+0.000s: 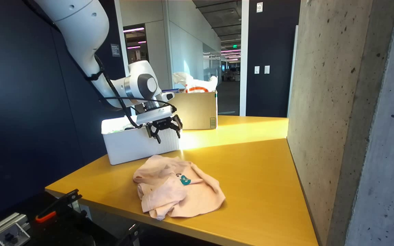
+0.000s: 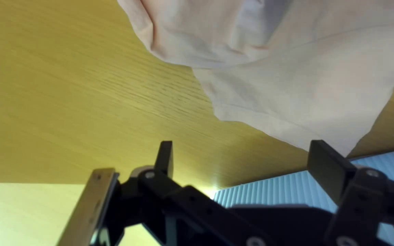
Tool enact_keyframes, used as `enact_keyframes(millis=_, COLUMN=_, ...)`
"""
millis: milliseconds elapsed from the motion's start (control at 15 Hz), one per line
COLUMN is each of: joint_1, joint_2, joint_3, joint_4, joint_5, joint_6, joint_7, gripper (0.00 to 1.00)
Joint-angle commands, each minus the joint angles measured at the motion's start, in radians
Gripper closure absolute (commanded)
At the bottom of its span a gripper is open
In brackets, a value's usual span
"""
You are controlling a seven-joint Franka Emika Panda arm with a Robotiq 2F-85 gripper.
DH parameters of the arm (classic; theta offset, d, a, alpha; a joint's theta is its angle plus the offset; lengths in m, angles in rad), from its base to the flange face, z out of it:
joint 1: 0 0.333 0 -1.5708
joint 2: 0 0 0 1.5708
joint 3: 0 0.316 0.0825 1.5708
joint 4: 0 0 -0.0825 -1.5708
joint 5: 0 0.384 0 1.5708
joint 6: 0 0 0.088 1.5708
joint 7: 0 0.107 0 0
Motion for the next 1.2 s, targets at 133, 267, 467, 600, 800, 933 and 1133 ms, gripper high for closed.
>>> enact_keyframes(millis=133, joint_1=-0.06, joint_2=0.157, joint_3=0.109, joint_4=0.176, joint_5=0.072, joint_6=-0.02, joint_7=-0.172, gripper=0.0)
enact_keyframes(millis=267, joint_1=-0.059, joint_2=0.179, joint_3=0.115, joint_4=0.193, joint_5=0.079, joint_6=-0.032, joint_7=-0.18, gripper=0.0)
enact_keyframes(millis=467, joint_1=-0.071, joint_2=0.239, joint_3=0.14, joint_4=0.247, joint_5=0.104, joint_6=-0.053, joint_7=-0.209, gripper=0.0)
enact_keyframes(millis=600, joint_1=-0.067, joint_2=0.286, joint_3=0.146, joint_4=0.291, joint_5=0.117, joint_6=-0.069, joint_7=-0.22, gripper=0.0)
enact_keyframes(millis=800, joint_1=-0.061, joint_2=0.328, joint_3=0.153, joint_4=0.333, joint_5=0.127, joint_6=-0.084, joint_7=-0.23, gripper=0.0)
enact_keyframes(millis=933, joint_1=-0.06, joint_2=0.354, joint_3=0.157, joint_4=0.361, joint_5=0.131, joint_6=-0.093, joint_7=-0.233, gripper=0.0)
enact_keyframes(millis=1133, joint_1=-0.06, joint_2=0.373, joint_3=0.163, joint_4=0.381, joint_5=0.141, joint_6=-0.102, joint_7=-0.24, gripper=0.26)
